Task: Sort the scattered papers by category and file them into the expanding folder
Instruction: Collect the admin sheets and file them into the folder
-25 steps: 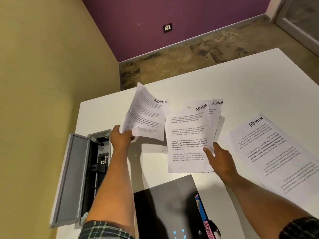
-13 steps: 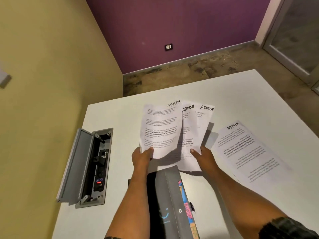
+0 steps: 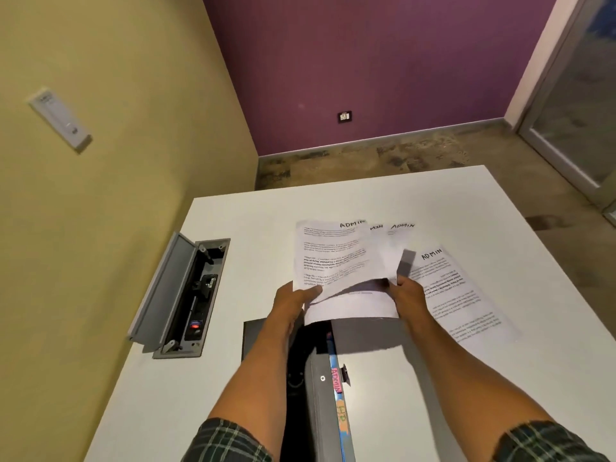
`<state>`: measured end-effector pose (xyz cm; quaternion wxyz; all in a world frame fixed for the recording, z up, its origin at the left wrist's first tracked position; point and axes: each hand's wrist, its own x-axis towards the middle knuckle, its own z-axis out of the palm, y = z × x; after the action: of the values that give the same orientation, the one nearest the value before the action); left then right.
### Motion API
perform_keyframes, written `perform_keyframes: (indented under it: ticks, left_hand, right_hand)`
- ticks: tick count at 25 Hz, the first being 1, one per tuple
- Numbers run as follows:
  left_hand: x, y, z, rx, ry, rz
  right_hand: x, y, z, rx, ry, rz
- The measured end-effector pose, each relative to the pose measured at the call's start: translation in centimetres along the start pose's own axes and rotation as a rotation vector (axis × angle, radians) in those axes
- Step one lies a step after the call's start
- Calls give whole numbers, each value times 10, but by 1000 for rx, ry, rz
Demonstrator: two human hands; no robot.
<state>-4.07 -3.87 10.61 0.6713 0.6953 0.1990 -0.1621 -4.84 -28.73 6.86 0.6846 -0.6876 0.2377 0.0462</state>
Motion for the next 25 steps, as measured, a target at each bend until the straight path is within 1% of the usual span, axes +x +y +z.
perform_keyframes:
  ticks: [2,4,5,7,9,10,11,13,15,17,19,21,23,25]
  left_hand:
    - [-4,1,6,-21,-14,-20]
    - [-8,-6,12,-1,-21,-28]
    - [-11,-11,14,2,-22,-26]
    - [-15,-21,17,-5,-27,-33]
    - [-17,-32,19,15,-17,-34]
    - [-20,-35,20,47,-6,-35]
    - [-24,-39,21,82,-5,-40]
    - [-30,-48,21,119,-55,-59]
    - [-35,-54,18,104,-114,-88]
    - [-36,-54,13,37,-93,-123]
    - [-31,-56,7,-128,-54,-177]
    - [-35,-52,3,-242,-64,-274]
    - [-41,-52,-4,-229,-127,-360]
    - [-49,-54,-7,-234,-188,-394]
  right_hand:
    - [-4,-6,-6,133,-107,52]
    - [-11,-10,-15,196,-205,103]
    - [-13,-9,-19,228,-229,107]
    - [-14,-4,-25,363,-225,139]
    - [-12,5,-32,466,-161,132]
    - [-11,9,-35,445,-132,126]
    - [-10,14,-38,389,-148,134]
    - [-9,23,-41,257,-240,176]
    - [-7,30,-43,114,-261,187]
    - [-9,31,-43,19,-278,181]
    - [-11,29,-41,-23,-314,165]
    - [-13,28,-40,-47,-375,155]
    - [-15,27,-40,-44,-445,144]
    - [-18,25,-39,-21,-505,146]
